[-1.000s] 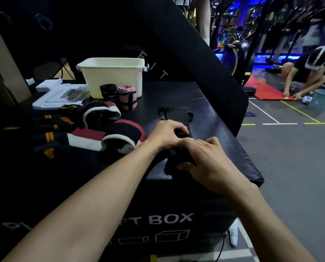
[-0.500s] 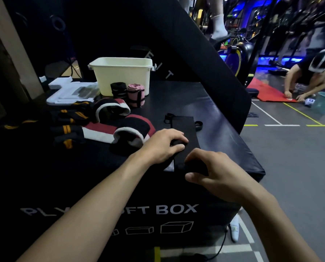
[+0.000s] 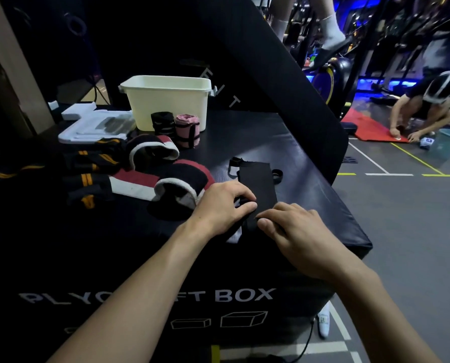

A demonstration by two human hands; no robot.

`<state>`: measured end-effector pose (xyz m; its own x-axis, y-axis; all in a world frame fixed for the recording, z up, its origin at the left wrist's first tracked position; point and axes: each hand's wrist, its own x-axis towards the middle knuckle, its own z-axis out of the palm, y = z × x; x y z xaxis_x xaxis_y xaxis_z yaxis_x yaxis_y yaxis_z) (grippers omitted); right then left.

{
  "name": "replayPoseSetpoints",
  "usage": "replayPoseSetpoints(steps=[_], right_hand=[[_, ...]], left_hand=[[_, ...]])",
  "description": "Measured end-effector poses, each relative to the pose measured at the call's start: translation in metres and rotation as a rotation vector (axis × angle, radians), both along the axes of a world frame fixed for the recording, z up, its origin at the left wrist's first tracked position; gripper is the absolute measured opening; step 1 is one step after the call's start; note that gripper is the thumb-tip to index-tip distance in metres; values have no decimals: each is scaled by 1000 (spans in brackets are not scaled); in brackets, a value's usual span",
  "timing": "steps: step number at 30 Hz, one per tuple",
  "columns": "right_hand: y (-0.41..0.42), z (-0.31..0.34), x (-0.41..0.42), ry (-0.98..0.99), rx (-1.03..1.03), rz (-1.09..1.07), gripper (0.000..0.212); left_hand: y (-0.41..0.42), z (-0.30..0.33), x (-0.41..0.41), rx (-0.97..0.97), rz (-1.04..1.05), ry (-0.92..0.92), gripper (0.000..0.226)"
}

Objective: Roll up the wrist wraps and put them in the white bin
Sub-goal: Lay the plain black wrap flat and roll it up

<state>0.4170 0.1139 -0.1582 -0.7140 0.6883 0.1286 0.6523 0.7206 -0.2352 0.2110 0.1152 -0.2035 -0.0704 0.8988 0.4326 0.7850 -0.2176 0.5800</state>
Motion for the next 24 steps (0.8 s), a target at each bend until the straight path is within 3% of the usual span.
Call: replayPoseSetpoints(steps=[3, 8, 11, 14, 18, 24], right_hand=[[4, -2, -4, -8, -9, -10, 39], [4, -6, -5, 145, -39, 3, 24], [3, -7, -8, 268, 66, -25, 23], [2, -9, -13, 348, 220, -71, 16], [3, -14, -13, 385, 362, -87, 21], [4, -11, 0, 307, 196, -16, 49]], left_hand=[[0, 5, -1, -43, 8, 2, 13], [0, 10, -2, -149, 47, 124, 25], [-2, 13, 1, -178, 66, 179, 36], [-4, 14, 1, -175, 57, 196, 27], [-4, 13, -5, -207, 6, 155, 35], [-4, 19, -8, -262, -27, 202, 43]])
